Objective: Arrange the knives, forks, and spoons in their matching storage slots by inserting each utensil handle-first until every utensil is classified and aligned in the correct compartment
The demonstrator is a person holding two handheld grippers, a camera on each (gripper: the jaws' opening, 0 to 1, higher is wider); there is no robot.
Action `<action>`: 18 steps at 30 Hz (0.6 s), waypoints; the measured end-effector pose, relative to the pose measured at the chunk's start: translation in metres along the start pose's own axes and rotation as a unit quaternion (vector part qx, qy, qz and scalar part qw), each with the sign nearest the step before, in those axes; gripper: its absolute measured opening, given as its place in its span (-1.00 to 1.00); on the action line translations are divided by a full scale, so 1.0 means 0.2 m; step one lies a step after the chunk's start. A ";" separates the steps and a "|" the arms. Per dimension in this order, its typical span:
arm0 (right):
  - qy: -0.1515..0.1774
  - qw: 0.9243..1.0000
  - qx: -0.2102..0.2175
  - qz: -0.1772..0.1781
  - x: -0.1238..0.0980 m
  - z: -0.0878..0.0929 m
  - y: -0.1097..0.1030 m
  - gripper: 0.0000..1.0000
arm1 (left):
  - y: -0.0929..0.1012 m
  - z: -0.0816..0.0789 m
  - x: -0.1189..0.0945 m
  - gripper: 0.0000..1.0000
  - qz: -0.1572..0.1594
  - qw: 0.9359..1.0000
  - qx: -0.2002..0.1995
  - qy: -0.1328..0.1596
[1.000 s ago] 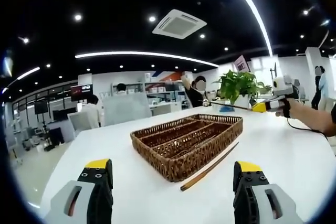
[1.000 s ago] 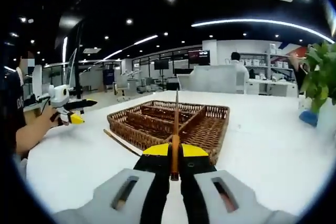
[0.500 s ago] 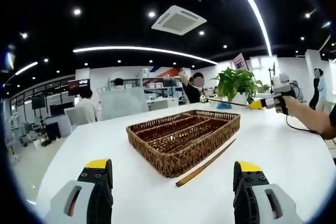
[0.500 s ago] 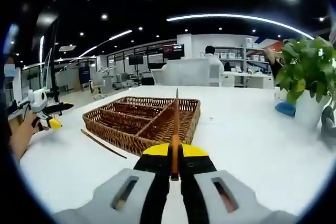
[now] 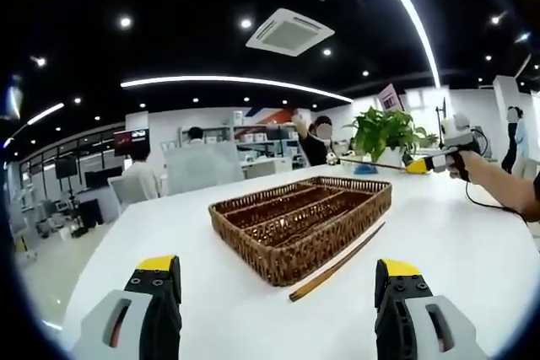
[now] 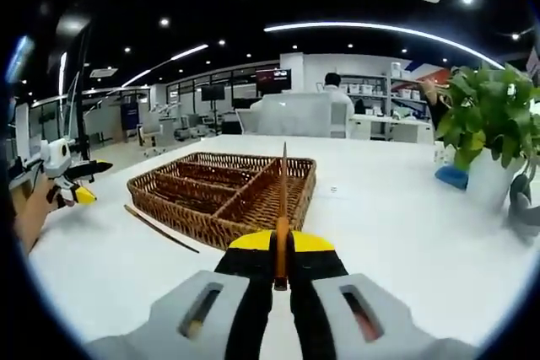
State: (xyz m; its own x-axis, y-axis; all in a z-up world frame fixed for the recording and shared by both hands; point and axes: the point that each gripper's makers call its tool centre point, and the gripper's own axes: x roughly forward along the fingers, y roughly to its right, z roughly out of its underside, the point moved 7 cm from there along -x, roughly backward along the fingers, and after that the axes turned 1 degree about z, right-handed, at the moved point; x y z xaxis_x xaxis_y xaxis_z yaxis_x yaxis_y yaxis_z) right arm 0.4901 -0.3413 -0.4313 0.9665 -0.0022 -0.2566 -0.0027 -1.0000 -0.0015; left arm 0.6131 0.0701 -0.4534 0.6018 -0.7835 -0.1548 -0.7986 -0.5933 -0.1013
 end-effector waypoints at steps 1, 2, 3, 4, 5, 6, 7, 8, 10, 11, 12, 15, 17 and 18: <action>0.000 1.000 0.000 0.000 0.00 0.00 0.00 -0.93 | 0.00 0.00 0.00 1.00 0.001 1.000 -0.001 -0.001; -0.001 1.000 0.001 0.000 0.00 0.00 0.00 -0.93 | 0.00 0.01 0.00 1.00 0.000 1.000 0.001 -0.003; -0.001 1.000 0.001 0.001 0.00 0.00 0.00 -0.93 | 0.00 0.01 0.01 1.00 -0.002 1.000 0.004 -0.005; -0.001 1.000 0.002 0.005 0.00 -0.01 0.00 -0.93 | 0.00 0.01 0.01 1.00 -0.003 1.000 0.005 -0.006; -0.001 1.000 0.002 0.009 -0.01 -0.01 0.00 -0.93 | 0.01 0.01 0.00 1.00 -0.002 1.000 0.006 -0.005; -0.002 1.000 0.000 0.016 -0.01 -0.02 0.01 -0.93 | 0.01 0.00 0.00 1.00 0.000 1.000 0.005 -0.002; -0.002 1.000 -0.001 0.019 -0.01 -0.02 0.01 -0.93 | 0.02 0.00 0.00 1.00 0.002 1.000 0.003 0.000; -0.002 1.000 -0.003 0.021 -0.01 -0.03 0.01 -0.93 | 0.02 0.00 0.00 1.00 0.003 1.000 0.004 0.001; -0.002 1.000 -0.007 0.024 -0.01 -0.04 0.01 -0.93 | 0.03 -0.01 0.01 1.00 0.001 1.000 0.008 0.002; -0.004 1.000 -0.007 0.024 0.00 -0.05 0.01 -0.93 | 0.03 0.00 0.02 1.00 -0.002 1.000 0.012 0.000; -0.005 1.000 -0.006 0.023 0.01 -0.05 0.01 -0.93 | 0.03 0.01 0.02 1.00 -0.010 1.000 0.028 -0.010; -0.010 1.000 -0.006 0.021 0.05 -0.08 -0.02 -0.93 | 0.03 0.05 0.04 1.00 -0.002 1.000 0.016 -0.018; -0.012 1.000 -0.011 0.020 0.06 -0.10 -0.03 -0.93 | 0.03 0.05 0.04 1.00 -0.006 1.000 0.020 -0.018; -0.013 1.000 -0.010 0.018 0.07 -0.11 -0.04 -0.93 | 0.02 0.05 0.04 1.00 -0.003 1.000 0.015 -0.019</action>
State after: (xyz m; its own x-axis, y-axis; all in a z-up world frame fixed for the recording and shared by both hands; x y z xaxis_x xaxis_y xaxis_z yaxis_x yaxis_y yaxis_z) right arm 0.5086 -0.3341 -0.4134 0.9588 -0.0389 -0.2812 -0.0325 -0.9991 0.0274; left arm 0.6144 0.0642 -0.4650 0.6068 -0.7717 -0.1903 -0.7948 -0.5924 -0.1318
